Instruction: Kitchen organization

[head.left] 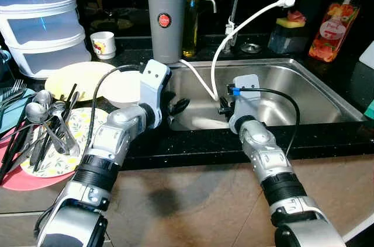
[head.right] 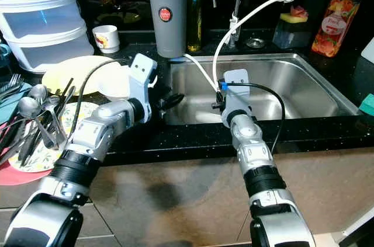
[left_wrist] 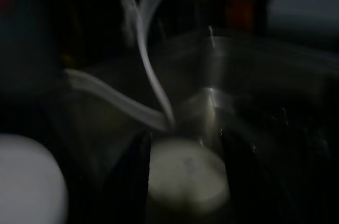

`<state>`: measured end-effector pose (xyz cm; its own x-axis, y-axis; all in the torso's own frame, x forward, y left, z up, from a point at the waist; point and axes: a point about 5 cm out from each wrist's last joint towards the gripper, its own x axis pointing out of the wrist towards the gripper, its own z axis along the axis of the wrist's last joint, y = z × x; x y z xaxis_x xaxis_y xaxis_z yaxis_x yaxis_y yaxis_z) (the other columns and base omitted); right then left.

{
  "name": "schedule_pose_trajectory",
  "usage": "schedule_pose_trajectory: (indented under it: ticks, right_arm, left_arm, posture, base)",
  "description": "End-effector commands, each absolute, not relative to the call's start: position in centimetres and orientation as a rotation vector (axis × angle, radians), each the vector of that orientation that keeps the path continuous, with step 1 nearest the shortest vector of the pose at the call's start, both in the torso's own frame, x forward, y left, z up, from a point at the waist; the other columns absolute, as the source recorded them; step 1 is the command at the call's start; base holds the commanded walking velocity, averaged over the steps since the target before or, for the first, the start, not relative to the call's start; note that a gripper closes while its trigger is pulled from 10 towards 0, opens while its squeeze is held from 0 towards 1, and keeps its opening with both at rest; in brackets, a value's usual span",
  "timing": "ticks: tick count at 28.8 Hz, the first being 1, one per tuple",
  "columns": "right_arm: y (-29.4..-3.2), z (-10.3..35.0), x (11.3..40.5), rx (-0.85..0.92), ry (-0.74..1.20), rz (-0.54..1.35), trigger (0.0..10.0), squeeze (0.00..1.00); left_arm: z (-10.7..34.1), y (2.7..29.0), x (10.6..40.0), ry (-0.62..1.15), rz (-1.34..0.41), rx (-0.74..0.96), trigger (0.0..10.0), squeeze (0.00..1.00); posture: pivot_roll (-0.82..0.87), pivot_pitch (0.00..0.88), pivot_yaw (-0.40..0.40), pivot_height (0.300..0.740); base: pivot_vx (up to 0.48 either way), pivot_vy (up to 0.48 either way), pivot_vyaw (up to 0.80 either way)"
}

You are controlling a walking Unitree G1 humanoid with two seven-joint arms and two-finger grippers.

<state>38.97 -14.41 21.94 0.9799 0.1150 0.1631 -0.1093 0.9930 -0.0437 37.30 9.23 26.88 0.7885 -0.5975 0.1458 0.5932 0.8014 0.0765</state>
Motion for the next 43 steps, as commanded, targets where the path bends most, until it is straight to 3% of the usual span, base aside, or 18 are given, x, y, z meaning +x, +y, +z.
schedule_pose_trajectory:
  ticks: [1, 6, 8, 10, 13, 16, 18, 26, 29, 31, 32, 37, 38, 43]
  right_arm:
    - [-13.6, 23.2, 38.6, 0.068, -0.204, 0.182, 10.0, 0.00]
    - [-11.8, 24.1, 37.8, 0.253, -0.140, 0.375, 10.0, 0.00]
    - [-11.4, 24.1, 37.6, 0.265, -0.119, 0.422, 10.0, 0.00]
    - [-10.0, 24.4, 36.6, 0.291, -0.082, 0.583, 10.0, 0.00]
    - [-9.5, 24.5, 36.4, 0.317, -0.073, 0.630, 10.0, 0.00]
    - [-7.5, 24.6, 34.8, 0.340, -0.013, 0.849, 10.0, 0.00]
    - [-7.0, 24.4, 34.4, 0.323, 0.001, 0.880, 10.0, 0.00]
    - [-6.5, 24.2, 34.5, 0.309, 0.014, 0.875, 10.0, 0.00]
    - [-6.7, 24.5, 35.2, 0.311, 0.006, 0.824, 10.0, 0.00]
    - [-6.7, 24.5, 35.2, 0.311, 0.006, 0.824, 10.0, 0.00]
    - [-7.0, 24.6, 35.4, 0.313, 0.001, 0.802, 10.0, 0.00]
    - [-7.5, 24.6, 35.5, 0.299, -0.004, 0.771, 10.0, 0.00]
    - [-7.8, 24.6, 35.4, 0.282, -0.003, 0.757, 10.0, 0.00]
    - [-8.5, 24.2, 35.6, 0.244, 0.007, 0.704, 10.0, 0.00]
  left_arm:
    - [29.7, 10.0, 36.8, -0.311, -0.575, -0.022, 10.0, 0.00]
    - [30.6, 12.9, 36.2, -0.361, -0.372, 0.107, 10.0, 0.00]
    - [30.5, 13.4, 36.1, -0.345, -0.352, 0.151, 10.0, 0.00]
    - [29.3, 15.4, 35.5, -0.246, -0.291, 0.300, 10.0, 0.00]
    - [29.1, 16.1, 35.4, -0.225, -0.255, 0.319, 10.0, 0.00]
    - [28.5, 19.0, 34.6, -0.168, -0.072, 0.309, 10.0, 0.00]
    - [28.3, 19.6, 34.6, -0.164, -0.053, 0.324, 10.0, 0.00]
    - [28.0, 19.5, 34.6, -0.187, -0.124, 0.373, 10.0, 0.00]
    - [28.6, 17.2, 34.5, -0.245, -0.330, 0.371, 10.0, 0.00]
    - [28.6, 17.2, 34.5, -0.245, -0.330, 0.371, 10.0, 0.00]
    - [28.3, 16.3, 34.7, -0.234, -0.414, 0.385, 10.0, 1.00]
    - [26.8, 15.4, 35.3, -0.155, -0.500, 0.431, 10.0, 1.00]
    - [26.0, 15.1, 35.6, -0.108, -0.528, 0.410, 10.0, 0.00]
    - [23.5, 14.5, 36.2, 0.030, -0.605, 0.434, 10.0, 0.00]
  posture:
    - [0.01, 0.021, 0.003, 0.740]
    - [0.01, 0.024, -0.004, 0.740]
    - [0.01, 0.027, -0.011, 0.740]
    - [0.02, 0.037, -0.023, 0.740]
    - [0.02, 0.037, -0.023, 0.740]
    - [0.04, 0.044, -0.041, 0.740]
    - [0.04, 0.044, -0.041, 0.740]
    - [0.05, 0.048, -0.056, 0.740]
    - [0.06, 0.049, -0.058, 0.740]
    - [0.06, 0.049, -0.058, 0.740]
    - [0.06, 0.049, -0.058, 0.740]
    - [0.06, 0.049, -0.058, 0.740]
    - [0.06, 0.049, -0.058, 0.740]
    - [0.06, 0.049, -0.058, 0.740]
  base:
    - [0.000, 0.000, 0.00]
    - [0.000, 0.000, 0.00]
    - [0.000, 0.000, 0.00]
    - [0.000, 0.000, 0.00]
    - [0.000, 0.000, 0.00]
    - [0.000, 0.000, 0.00]
    - [0.000, 0.000, 0.00]
    - [0.000, 0.000, 0.00]
    - [0.000, 0.000, 0.00]
    - [0.000, 0.000, 0.00]
    - [0.000, 0.000, 0.00]
    - [0.000, 0.000, 0.00]
    - [0.000, 0.000, 0.00]
    - [0.000, 0.000, 0.00]
